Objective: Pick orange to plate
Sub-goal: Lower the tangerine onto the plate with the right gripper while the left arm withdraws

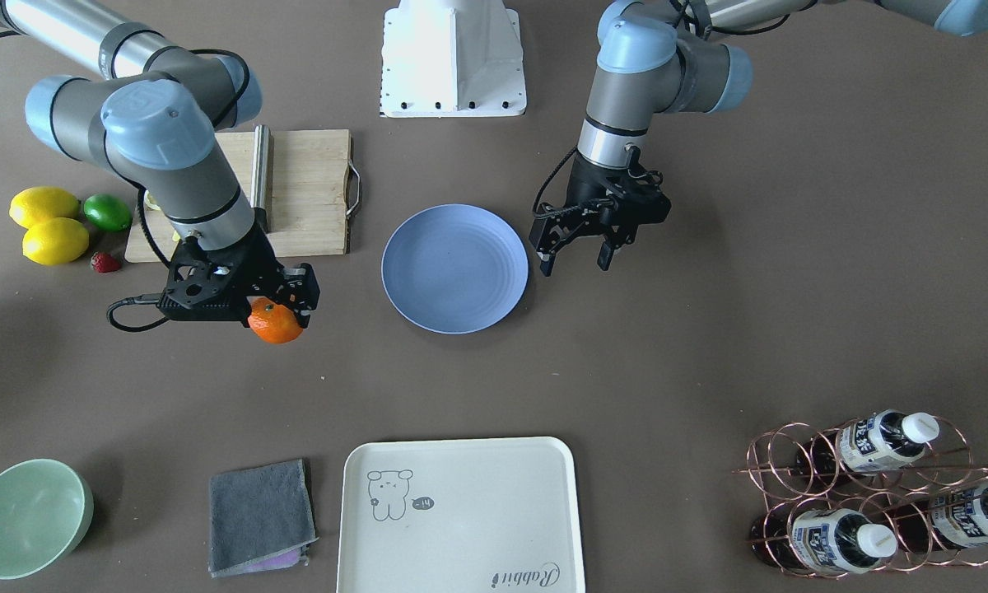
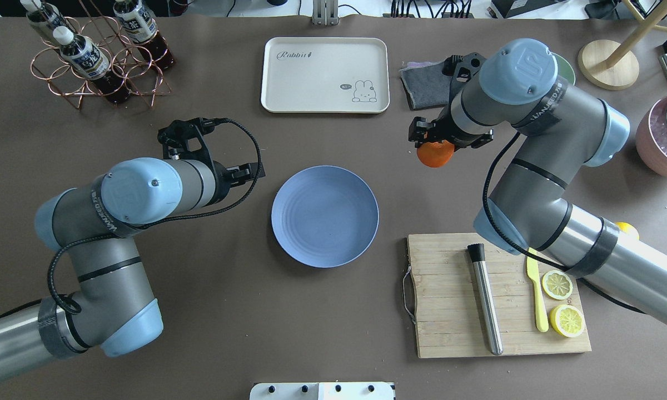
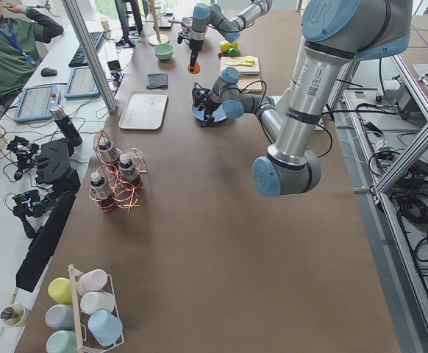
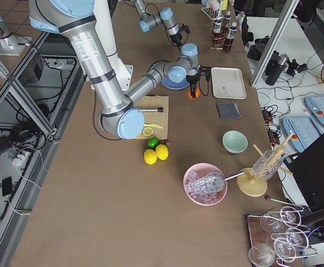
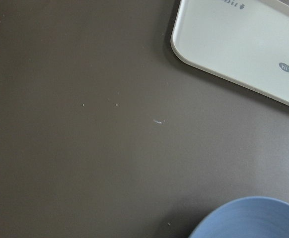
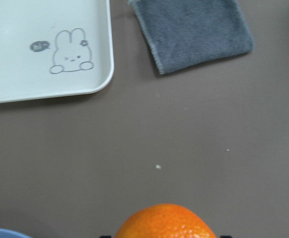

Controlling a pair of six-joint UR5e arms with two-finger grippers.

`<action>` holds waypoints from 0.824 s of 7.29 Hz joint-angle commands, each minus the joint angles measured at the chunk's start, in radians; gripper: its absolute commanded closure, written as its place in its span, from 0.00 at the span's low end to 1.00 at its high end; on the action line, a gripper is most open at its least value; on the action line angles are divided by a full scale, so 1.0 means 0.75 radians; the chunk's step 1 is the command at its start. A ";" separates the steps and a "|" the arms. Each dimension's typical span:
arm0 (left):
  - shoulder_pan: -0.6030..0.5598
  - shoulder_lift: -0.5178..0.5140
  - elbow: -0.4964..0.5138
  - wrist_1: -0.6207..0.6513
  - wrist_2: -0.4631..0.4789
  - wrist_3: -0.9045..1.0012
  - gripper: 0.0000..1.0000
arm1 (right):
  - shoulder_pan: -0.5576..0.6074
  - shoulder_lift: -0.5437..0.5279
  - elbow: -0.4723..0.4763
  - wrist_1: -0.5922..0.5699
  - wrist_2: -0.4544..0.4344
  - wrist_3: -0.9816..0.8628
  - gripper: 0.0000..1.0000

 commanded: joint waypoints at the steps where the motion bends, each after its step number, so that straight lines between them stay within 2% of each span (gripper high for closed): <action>1: -0.144 0.166 -0.073 0.001 -0.108 0.359 0.02 | -0.206 0.134 0.018 -0.043 -0.191 0.137 1.00; 3: -0.220 0.181 -0.069 0.001 -0.163 0.368 0.02 | -0.388 0.194 0.002 -0.043 -0.339 0.178 1.00; 5: -0.265 0.183 -0.057 0.003 -0.172 0.368 0.02 | -0.411 0.302 -0.182 -0.035 -0.372 0.174 1.00; 6: -0.267 0.183 -0.055 0.003 -0.172 0.366 0.02 | -0.415 0.326 -0.227 -0.031 -0.386 0.170 1.00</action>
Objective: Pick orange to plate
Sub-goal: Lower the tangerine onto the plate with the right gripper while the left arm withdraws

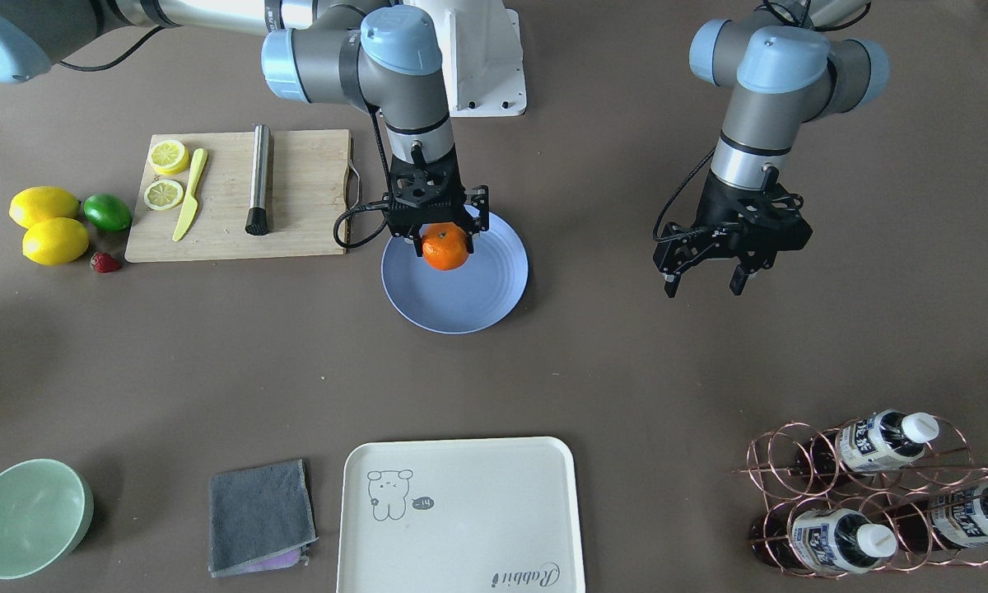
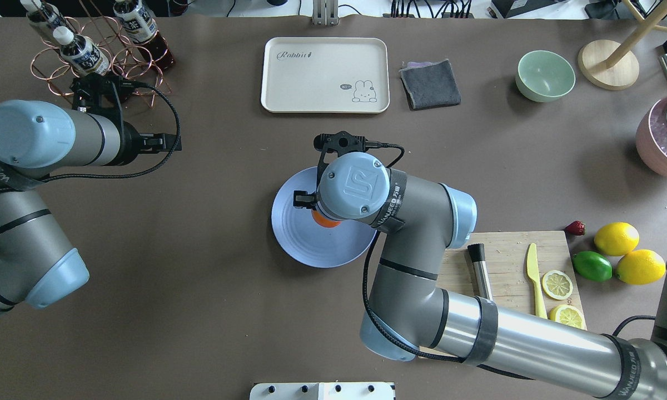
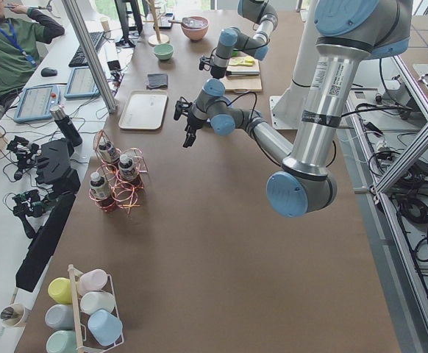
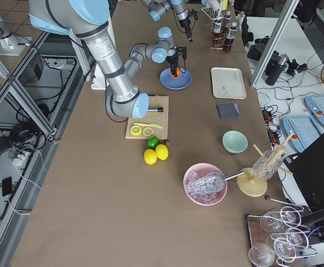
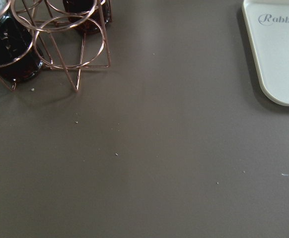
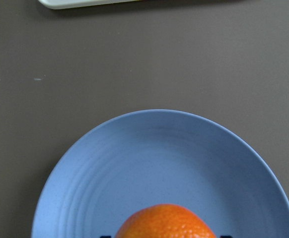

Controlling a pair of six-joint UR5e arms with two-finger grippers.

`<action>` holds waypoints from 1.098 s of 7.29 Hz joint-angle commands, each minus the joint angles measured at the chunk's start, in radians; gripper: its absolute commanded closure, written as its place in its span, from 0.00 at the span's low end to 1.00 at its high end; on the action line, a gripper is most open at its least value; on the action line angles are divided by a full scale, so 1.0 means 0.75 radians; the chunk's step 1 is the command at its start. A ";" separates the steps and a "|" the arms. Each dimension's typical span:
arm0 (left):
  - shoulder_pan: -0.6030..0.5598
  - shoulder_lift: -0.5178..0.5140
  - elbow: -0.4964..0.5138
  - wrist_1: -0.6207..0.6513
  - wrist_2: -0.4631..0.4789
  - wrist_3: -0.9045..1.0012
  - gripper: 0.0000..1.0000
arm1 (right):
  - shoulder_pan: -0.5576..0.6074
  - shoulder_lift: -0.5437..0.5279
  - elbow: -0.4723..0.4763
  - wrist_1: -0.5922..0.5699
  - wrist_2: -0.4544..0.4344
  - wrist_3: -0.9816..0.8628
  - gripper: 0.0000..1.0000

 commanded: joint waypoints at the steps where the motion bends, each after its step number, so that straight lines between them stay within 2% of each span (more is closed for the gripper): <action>1: -0.013 0.001 0.028 -0.006 -0.003 0.000 0.02 | -0.012 0.049 -0.107 0.015 -0.040 -0.012 1.00; 4: -0.011 -0.001 0.037 -0.014 -0.001 -0.002 0.02 | -0.012 0.047 -0.133 0.021 -0.043 -0.023 1.00; 5: -0.011 -0.001 0.037 -0.014 -0.003 -0.002 0.02 | -0.012 0.051 -0.154 0.021 -0.043 -0.025 0.88; 6: -0.011 -0.009 0.053 -0.016 -0.001 -0.002 0.02 | -0.012 0.053 -0.158 0.021 -0.051 -0.021 0.48; 7: -0.005 -0.019 0.065 -0.018 -0.001 -0.013 0.02 | -0.018 0.053 -0.182 0.021 -0.055 -0.013 0.01; 8: -0.003 -0.026 0.068 -0.018 -0.003 -0.011 0.02 | -0.018 0.077 -0.181 0.021 -0.069 0.002 0.00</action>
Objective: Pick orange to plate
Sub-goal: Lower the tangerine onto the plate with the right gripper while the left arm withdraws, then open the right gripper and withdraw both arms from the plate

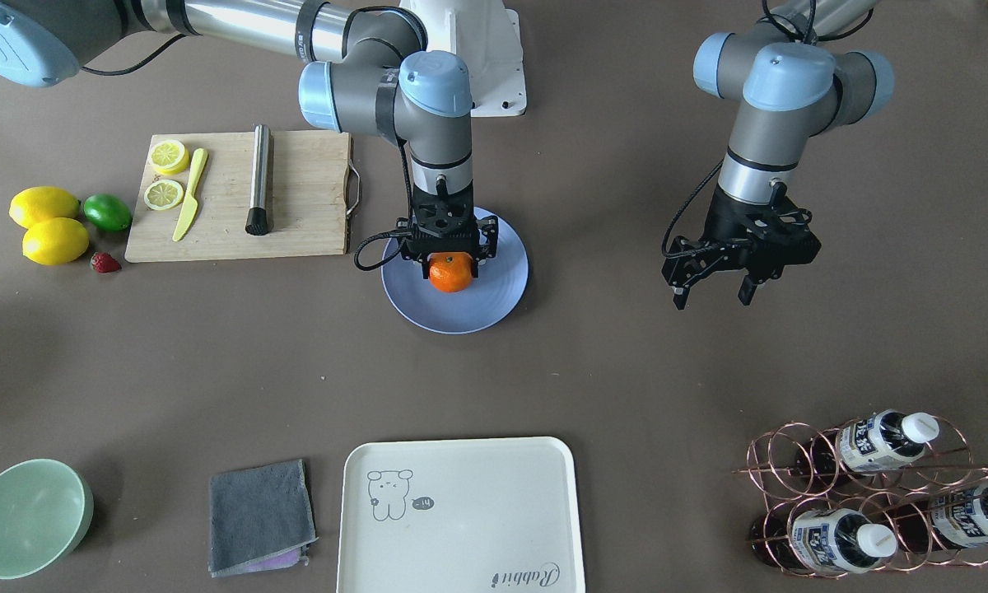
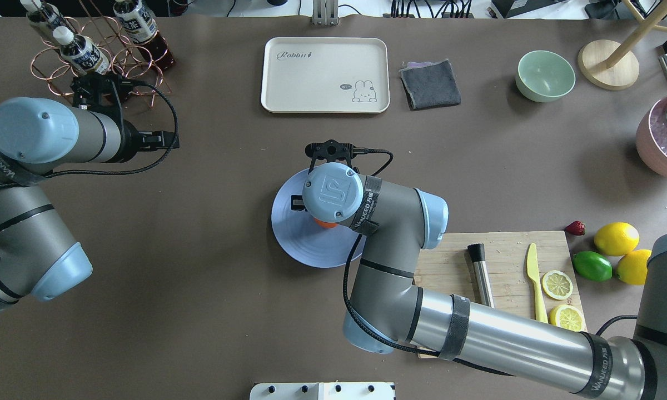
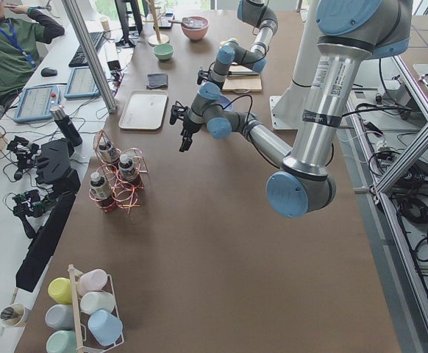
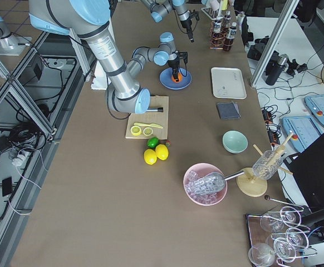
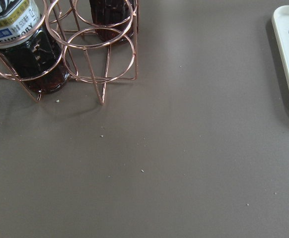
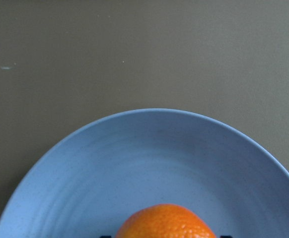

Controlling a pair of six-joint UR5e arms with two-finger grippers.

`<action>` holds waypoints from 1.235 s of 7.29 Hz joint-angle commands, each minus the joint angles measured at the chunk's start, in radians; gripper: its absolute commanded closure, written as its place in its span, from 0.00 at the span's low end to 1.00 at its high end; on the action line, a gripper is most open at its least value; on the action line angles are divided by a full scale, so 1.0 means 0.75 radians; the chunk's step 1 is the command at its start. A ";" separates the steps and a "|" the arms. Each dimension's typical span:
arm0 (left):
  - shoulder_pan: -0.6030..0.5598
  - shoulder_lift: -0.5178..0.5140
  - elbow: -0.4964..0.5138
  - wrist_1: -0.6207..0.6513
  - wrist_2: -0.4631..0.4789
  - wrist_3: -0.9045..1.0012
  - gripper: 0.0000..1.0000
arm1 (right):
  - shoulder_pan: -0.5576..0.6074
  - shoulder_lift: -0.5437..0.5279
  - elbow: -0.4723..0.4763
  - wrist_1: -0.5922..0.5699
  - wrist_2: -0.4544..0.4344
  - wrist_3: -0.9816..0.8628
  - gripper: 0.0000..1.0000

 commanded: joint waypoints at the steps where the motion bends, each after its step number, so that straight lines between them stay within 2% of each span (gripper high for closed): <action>1: 0.002 -0.012 0.014 -0.001 0.001 0.000 0.02 | -0.002 0.042 -0.001 0.000 -0.010 0.021 0.00; 2: 0.000 -0.014 0.012 -0.001 0.001 -0.002 0.02 | 0.018 0.062 0.017 -0.010 0.006 0.019 0.00; 3: -0.008 -0.014 0.004 -0.001 -0.001 0.000 0.02 | 0.077 0.067 0.092 -0.059 0.094 0.017 0.00; 4: -0.013 -0.032 0.006 -0.001 -0.010 0.002 0.02 | 0.130 0.067 0.221 -0.187 0.165 -0.002 0.00; 6: -0.035 -0.046 -0.002 -0.013 -0.006 0.012 0.02 | 0.306 0.053 0.358 -0.373 0.357 -0.122 0.00; 7: -0.076 -0.024 -0.014 -0.013 -0.008 0.010 0.02 | 0.400 0.018 0.387 -0.449 0.435 -0.216 0.00; 9: -0.115 0.011 0.000 -0.044 0.003 0.008 0.02 | 0.616 -0.200 0.467 -0.497 0.513 -0.607 0.00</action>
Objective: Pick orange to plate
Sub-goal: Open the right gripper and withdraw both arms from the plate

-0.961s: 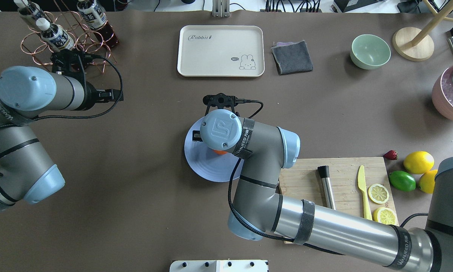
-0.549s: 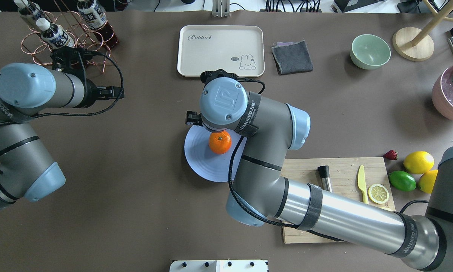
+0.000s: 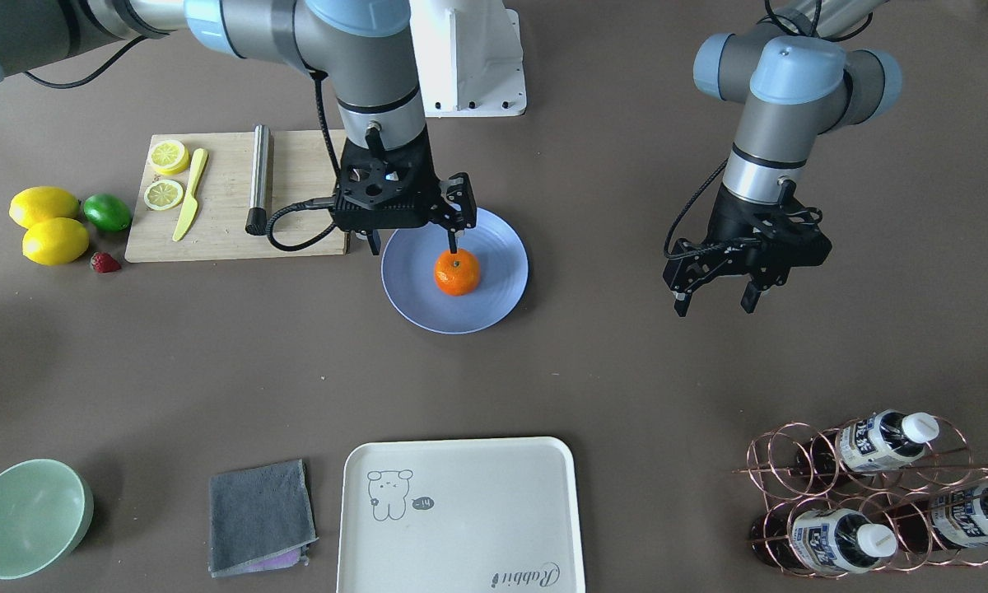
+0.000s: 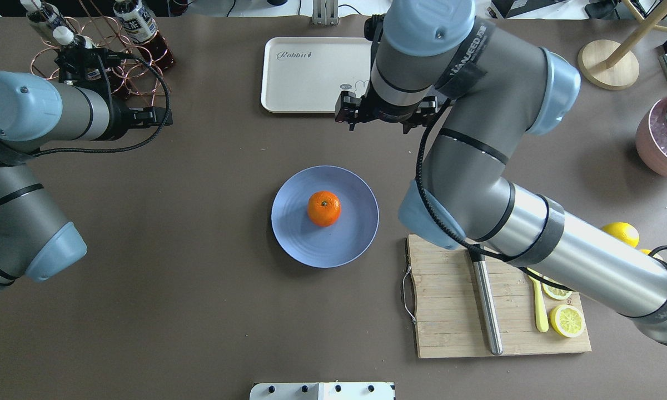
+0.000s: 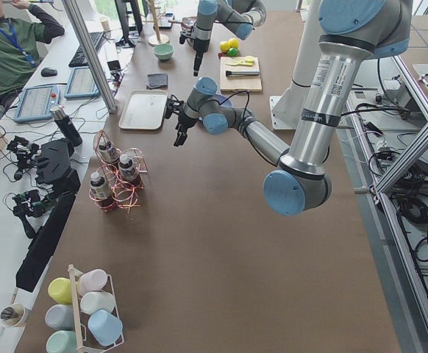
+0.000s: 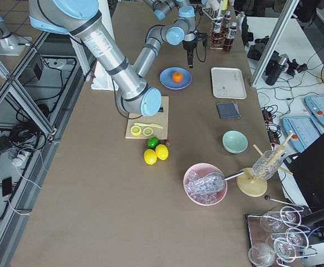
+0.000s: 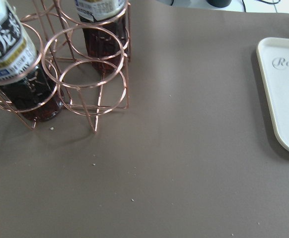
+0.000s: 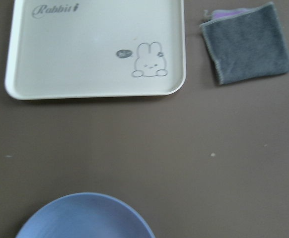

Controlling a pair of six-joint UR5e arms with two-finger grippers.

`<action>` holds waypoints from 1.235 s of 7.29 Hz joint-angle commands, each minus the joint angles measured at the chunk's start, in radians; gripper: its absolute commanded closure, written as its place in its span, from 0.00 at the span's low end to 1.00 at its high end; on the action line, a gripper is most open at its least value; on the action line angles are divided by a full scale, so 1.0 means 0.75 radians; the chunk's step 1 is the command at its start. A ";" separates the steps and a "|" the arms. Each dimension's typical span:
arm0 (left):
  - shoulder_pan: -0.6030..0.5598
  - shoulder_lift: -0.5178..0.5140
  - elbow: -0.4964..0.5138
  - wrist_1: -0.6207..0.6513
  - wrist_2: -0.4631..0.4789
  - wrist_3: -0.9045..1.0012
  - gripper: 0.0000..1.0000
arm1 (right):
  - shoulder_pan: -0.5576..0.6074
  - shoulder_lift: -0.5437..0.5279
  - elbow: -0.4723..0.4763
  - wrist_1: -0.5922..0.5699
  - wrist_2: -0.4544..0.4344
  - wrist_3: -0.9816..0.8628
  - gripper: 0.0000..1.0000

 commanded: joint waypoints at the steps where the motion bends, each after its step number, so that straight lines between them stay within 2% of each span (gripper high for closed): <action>1: -0.080 0.070 0.004 -0.035 -0.008 0.001 0.02 | 0.286 -0.240 0.064 -0.028 0.148 -0.426 0.00; 2: -0.178 0.142 -0.012 -0.031 -0.165 0.098 0.02 | 0.425 -0.365 0.075 -0.019 0.246 -0.647 0.00; 3: -0.345 0.221 -0.015 -0.019 -0.367 0.395 0.02 | 0.530 -0.461 0.073 -0.017 0.308 -0.829 0.00; 5: -0.674 0.314 0.034 0.044 -0.595 0.844 0.02 | 0.733 -0.637 0.052 -0.017 0.461 -1.153 0.00; 6: -0.834 0.314 0.041 0.201 -0.667 1.109 0.02 | 0.835 -0.739 0.050 -0.017 0.509 -1.304 0.00; 7: -0.921 0.326 0.047 0.344 -0.675 1.369 0.02 | 0.925 -0.815 0.030 -0.017 0.541 -1.377 0.00; 9: -0.966 0.414 0.069 0.380 -0.679 1.441 0.02 | 1.109 -0.891 -0.117 -0.017 0.568 -1.556 0.00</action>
